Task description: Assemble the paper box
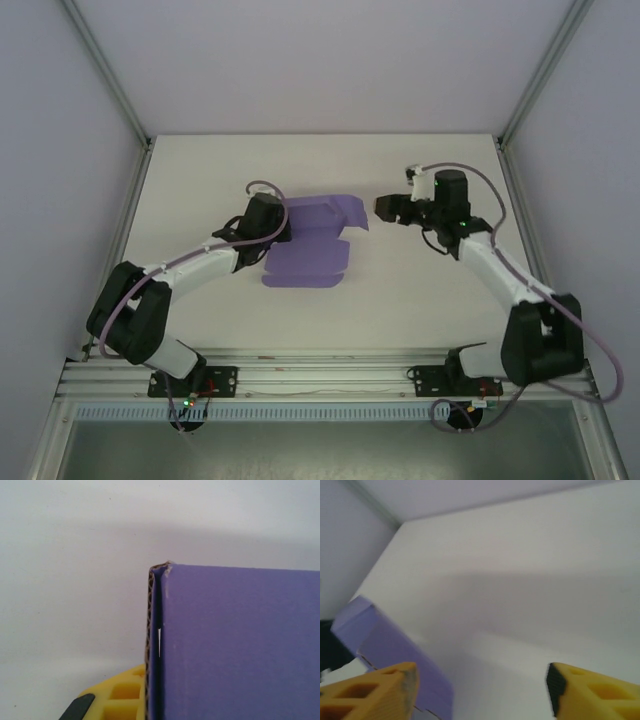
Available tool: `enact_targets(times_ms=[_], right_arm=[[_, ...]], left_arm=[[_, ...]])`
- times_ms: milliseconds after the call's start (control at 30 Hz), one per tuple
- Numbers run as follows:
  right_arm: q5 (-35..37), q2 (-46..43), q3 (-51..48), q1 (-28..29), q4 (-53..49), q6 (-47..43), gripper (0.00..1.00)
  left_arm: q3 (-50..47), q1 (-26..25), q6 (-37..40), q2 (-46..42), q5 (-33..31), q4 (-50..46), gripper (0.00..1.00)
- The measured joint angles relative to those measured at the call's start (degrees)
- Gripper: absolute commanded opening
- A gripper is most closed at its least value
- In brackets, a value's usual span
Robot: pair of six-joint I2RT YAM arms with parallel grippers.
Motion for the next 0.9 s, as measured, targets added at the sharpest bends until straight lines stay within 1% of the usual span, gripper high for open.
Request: enact_targets(times_ms=[100,200,333,433,500,533,567,633,733,800,900], right_arm=[[-6.8,5.4,3.7,0.8,-3.7,-3.8,0.5],[-10.9,8.5,6.8,3.0,-8.2,-8.7,0.5],[-13.3,10.4,9.5,6.5,-13.0,-14.8,0.51],[-13.2,11.4,10.2,8.4,-13.4,-16.1,0.52],[-11.9,12.2,10.3,9.1,-13.1,-16.0,0.51],[-11.1,12.5,10.3,9.4,-12.9,-16.0,0.47],[-10.3,12.8,10.3,9.8,-12.5,-16.0,0.46],[-8.4,13.2,10.3,10.7,-11.6,-16.0,0.5],[-5.8,13.2,10.3,12.7,-10.3,-15.8,0.51],[-2.0,13.2,10.3,14.0,-8.9,-14.1,0.52],[6.8,13.0,10.2,15.6,-5.2,-10.3,0.5]], left_arm=[[0.0,0.0,0.5,-0.1,0.3,0.1,0.0],[0.2,0.0,1.0,-0.1,0.3,0.1,0.0],[0.3,0.0,1.1,-0.1,0.3,0.0,0.0],[0.9,0.0,1.1,-0.1,0.6,0.0,0.0],[1.3,0.0,1.1,0.0,0.9,0.0,0.0],[1.6,0.0,1.1,0.0,1.0,0.0,0.0],[1.6,0.0,1.1,0.1,1.2,0.0,0.0],[1.8,0.0,1.1,0.2,1.4,0.0,0.0],[2.3,0.0,1.0,0.8,1.4,-0.2,0.0],[2.7,0.0,1.0,1.4,1.0,-0.4,0.0],[3.1,0.0,1.0,1.5,0.4,-0.5,0.0]])
